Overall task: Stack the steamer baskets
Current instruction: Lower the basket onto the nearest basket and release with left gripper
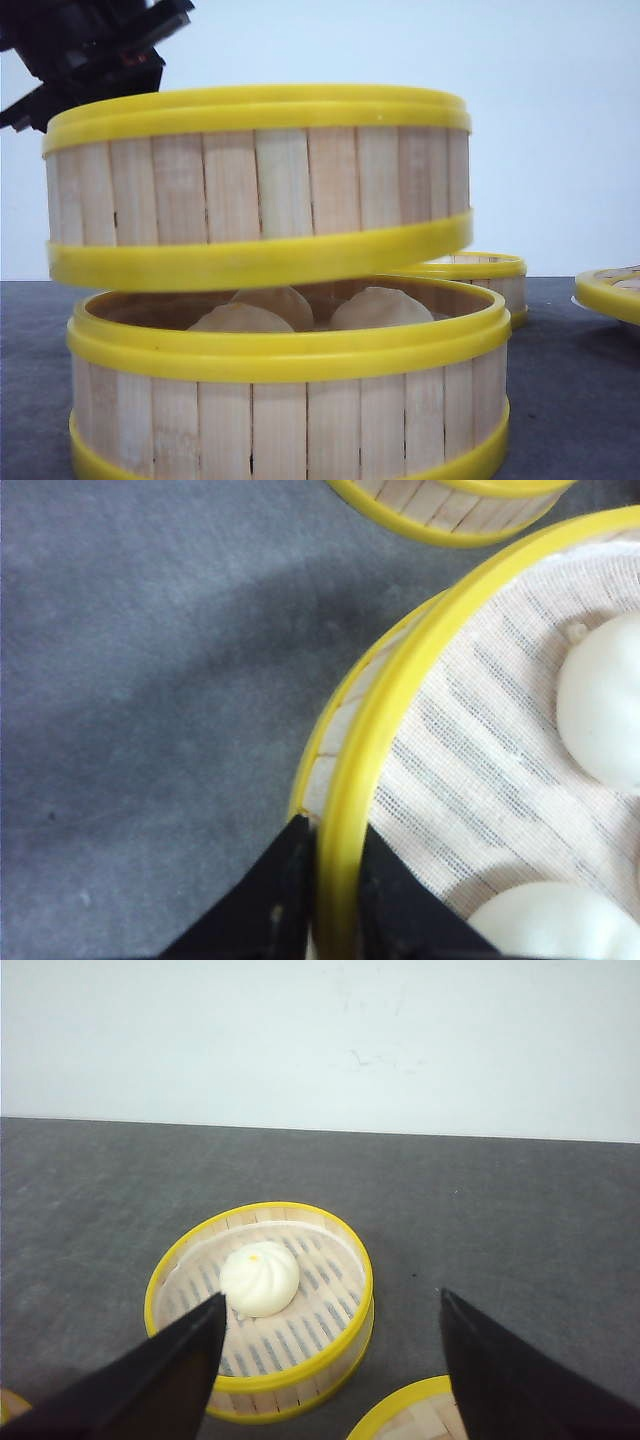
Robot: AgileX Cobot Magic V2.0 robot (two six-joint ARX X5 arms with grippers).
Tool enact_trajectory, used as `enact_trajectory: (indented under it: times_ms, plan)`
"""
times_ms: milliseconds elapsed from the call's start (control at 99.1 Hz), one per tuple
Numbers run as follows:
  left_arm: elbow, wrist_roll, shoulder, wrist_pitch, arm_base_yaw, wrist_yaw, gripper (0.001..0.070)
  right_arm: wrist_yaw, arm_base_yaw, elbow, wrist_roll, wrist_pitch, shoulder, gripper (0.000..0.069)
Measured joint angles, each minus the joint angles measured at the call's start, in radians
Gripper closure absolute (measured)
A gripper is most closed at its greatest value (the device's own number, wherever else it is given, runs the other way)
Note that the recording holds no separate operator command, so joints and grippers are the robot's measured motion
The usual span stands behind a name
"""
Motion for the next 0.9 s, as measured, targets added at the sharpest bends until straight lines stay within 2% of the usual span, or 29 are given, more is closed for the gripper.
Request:
enact_trajectory:
  times_ms: [898]
  plan:
    - [0.000, -0.007, 0.084, 0.011, -0.031, 0.002, 0.0682, 0.000, 0.000, 0.000, 0.003, 0.000, 0.000, 0.0278]
